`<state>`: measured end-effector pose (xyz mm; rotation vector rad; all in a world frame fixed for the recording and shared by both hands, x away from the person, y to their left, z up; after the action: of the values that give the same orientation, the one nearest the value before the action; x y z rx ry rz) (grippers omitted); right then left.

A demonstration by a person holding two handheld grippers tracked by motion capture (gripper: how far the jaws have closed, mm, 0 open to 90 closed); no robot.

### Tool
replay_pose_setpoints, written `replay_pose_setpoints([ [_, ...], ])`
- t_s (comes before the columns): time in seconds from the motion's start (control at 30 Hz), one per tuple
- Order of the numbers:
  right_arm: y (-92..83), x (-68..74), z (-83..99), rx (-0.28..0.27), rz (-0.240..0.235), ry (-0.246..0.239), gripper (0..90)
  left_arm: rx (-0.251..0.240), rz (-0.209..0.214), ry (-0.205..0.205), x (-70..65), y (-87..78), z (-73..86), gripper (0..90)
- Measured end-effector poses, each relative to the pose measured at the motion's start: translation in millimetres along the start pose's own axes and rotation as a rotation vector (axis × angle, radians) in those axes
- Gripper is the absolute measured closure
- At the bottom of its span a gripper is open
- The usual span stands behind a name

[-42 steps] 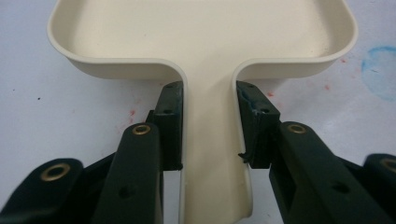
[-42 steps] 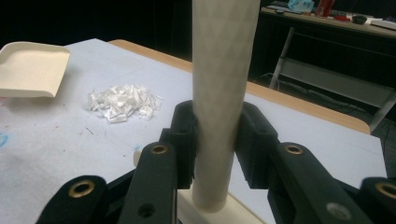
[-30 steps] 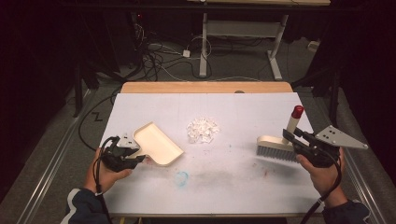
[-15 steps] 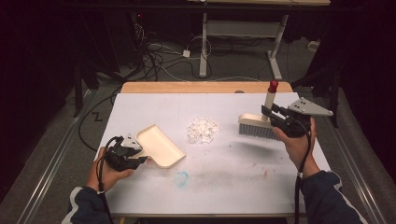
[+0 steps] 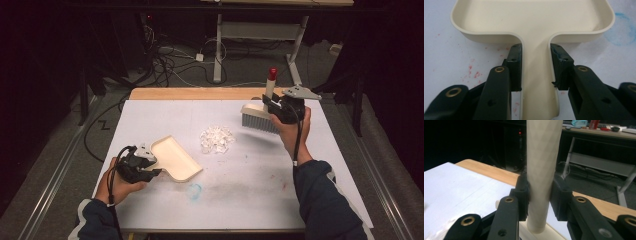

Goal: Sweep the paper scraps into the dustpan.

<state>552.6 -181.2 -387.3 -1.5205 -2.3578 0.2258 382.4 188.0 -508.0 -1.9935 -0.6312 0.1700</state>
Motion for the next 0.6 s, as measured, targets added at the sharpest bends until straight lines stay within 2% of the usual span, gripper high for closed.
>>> replay_pose_setpoints([
  [0.1, 9.7, -0.6, -0.6, -0.002, 0.013, 0.021, 71.6, -0.002, 0.006, -0.001, -0.3, 1.0, -0.8, 63.5],
  [0.13, 20.5, 0.4, -0.6, -0.004, 0.016, 0.031, 71.6, -0.002, 0.008, -0.003, -0.1, 1.5, -1.1, 63.4],
  [0.2, 23.9, 0.7, -0.2, -0.006, 0.024, 0.027, 71.6, -0.002, 0.008, 0.0, 0.4, 2.5, -1.9, 63.5],
  [0.23, 34.2, 1.5, 3.4, -0.009, 0.048, 0.026, 71.6, -0.007, 0.015, -0.002, 0.5, 4.0, -3.0, 63.4],
  [0.27, 34.2, 1.5, 3.4, -0.009, 0.048, 0.026, 71.6, -0.007, 0.015, -0.002, 0.5, 4.0, -3.0, 63.5],
  [0.33, 46.8, 3.0, 6.6, -0.007, 0.069, 0.046, 71.6, -0.01, 0.02, -0.007, 0.9, 5.2, -4.3, 63.4],
  [0.5, 56.3, 7.6, 5.6, -0.026, 0.097, 0.053, 71.6, -0.01, 0.023, -0.004, -0.6, 7.4, -6.2, 63.4],
  [0.6, 61.0, 13.1, 4.4, -0.071, 0.119, 0.068, 71.6, -0.012, 0.025, -0.002, -1.2, 8.7, -7.7, 63.4],
])
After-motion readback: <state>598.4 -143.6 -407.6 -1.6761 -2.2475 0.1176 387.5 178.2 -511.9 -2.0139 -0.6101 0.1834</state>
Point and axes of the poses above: each handheld gripper's, and its own axes: y roughly forward along the jaws, z roughly out of its underside, x roughly to its left, the point moved 9 cm from there along y, roughly forward along the jaws, and after that the axes turned 14 degrees about y, right-handed, at the moved point
